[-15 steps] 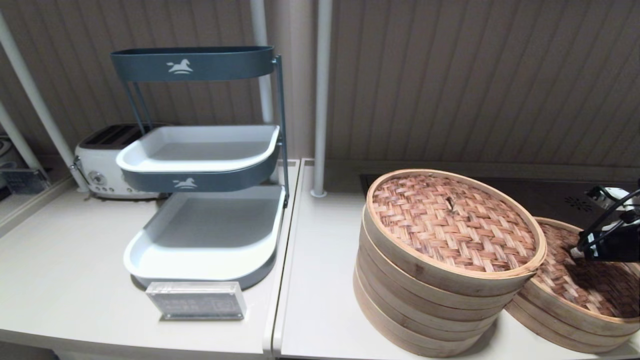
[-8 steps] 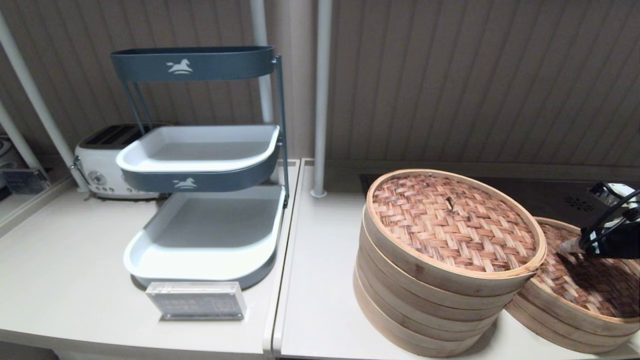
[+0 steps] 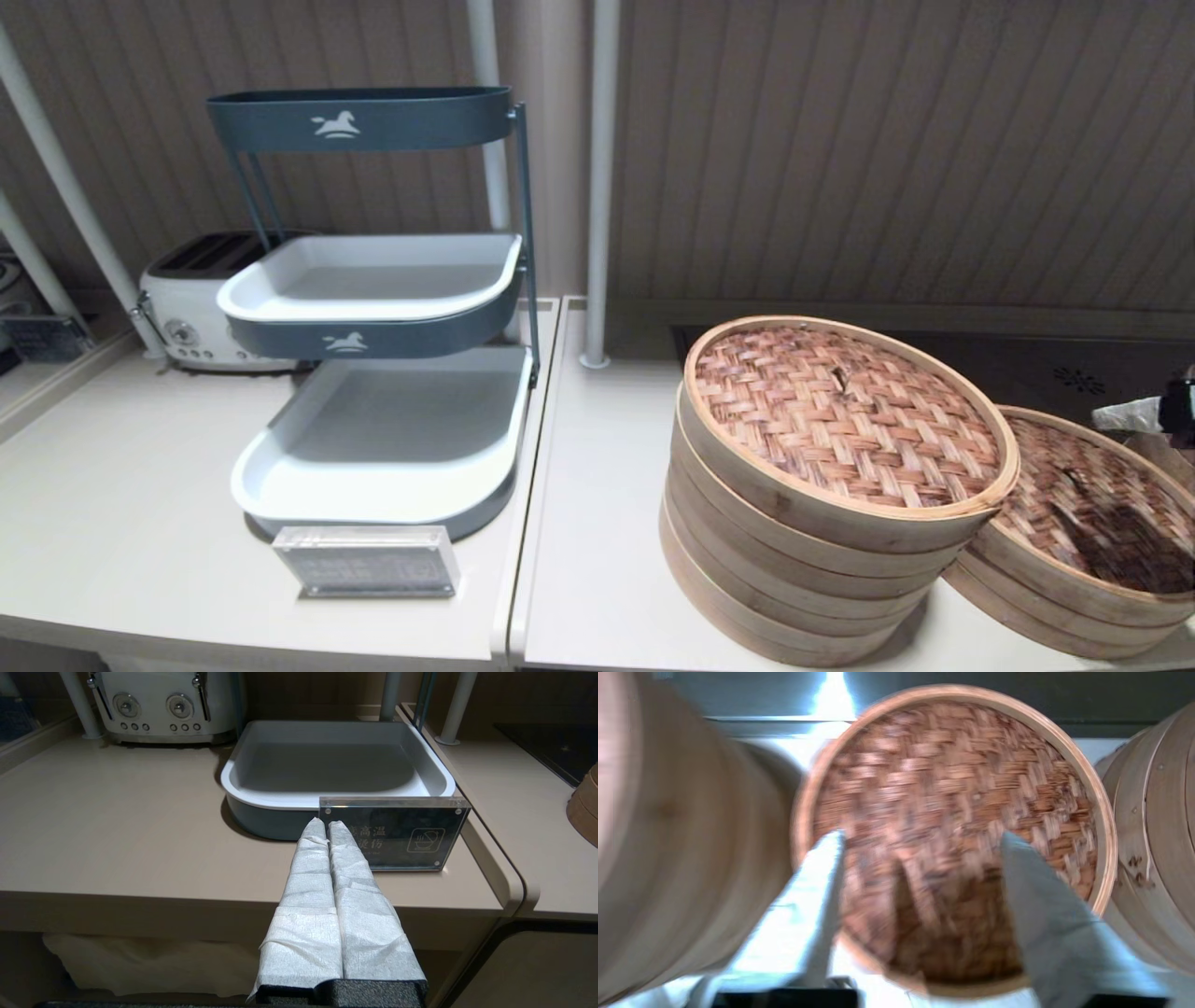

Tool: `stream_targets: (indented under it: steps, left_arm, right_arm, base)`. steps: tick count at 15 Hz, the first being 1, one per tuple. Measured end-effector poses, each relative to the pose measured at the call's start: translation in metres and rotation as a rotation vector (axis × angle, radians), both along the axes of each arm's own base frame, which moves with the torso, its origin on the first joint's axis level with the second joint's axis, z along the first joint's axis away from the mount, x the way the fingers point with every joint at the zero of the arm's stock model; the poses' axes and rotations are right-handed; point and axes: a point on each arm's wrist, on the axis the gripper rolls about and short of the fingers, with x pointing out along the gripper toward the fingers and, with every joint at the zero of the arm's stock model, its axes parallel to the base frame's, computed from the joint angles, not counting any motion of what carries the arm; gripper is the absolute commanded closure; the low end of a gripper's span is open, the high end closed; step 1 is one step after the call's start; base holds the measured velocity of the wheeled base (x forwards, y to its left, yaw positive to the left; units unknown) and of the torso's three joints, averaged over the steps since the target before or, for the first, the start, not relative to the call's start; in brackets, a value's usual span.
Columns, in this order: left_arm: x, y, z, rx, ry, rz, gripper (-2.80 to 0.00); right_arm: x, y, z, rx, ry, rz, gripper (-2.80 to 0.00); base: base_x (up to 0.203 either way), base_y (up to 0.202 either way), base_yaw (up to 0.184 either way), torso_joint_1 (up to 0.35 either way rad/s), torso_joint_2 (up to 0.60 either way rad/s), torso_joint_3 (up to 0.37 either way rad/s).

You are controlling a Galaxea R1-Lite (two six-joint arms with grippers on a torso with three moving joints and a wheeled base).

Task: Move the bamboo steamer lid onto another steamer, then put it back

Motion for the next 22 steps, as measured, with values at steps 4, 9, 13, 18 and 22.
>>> stream_targets:
  steps: [4,9,13,18,22]
  left_arm:
    - [0.0,0.0,0.0,0.0,0.0,0.0,0.0]
    - [0.0,0.0,0.0,0.0,0.0,0.001,0.0]
    - [0.0,0.0,0.0,0.0,0.001,0.0,0.0]
    - [0.0,0.0,0.0,0.0,0.0,0.001,0.0]
    - [0.0,0.0,0.0,0.0,0.0,0.001,0.0]
  right_arm:
    - [-0.058,0.035,0.03,0.099,-0.074,0.067,0.0]
    - [-0.146,0.093,0.037,0.195,-0.121,0.165,0.0]
    - [-0.214,0.137,0.021,0.22,-0.11,0.35,0.0]
    - [-0.271,0.134,-0.039,0.169,-0.076,0.457,0.0]
    - [-0.26,0.127,-0.116,0.099,-0.124,0.283,0.0]
  base:
    - [0.0,0.0,0.0,0.0,0.0,0.0]
    - [0.0,0.0,0.0,0.0,0.0,0.0]
    - [0.0,0.0,0.0,0.0,0.0,0.0]
    - [0.0,0.0,0.0,0.0,0.0,0.0]
    - [0.0,0.0,0.0,0.0,0.0,0.0]
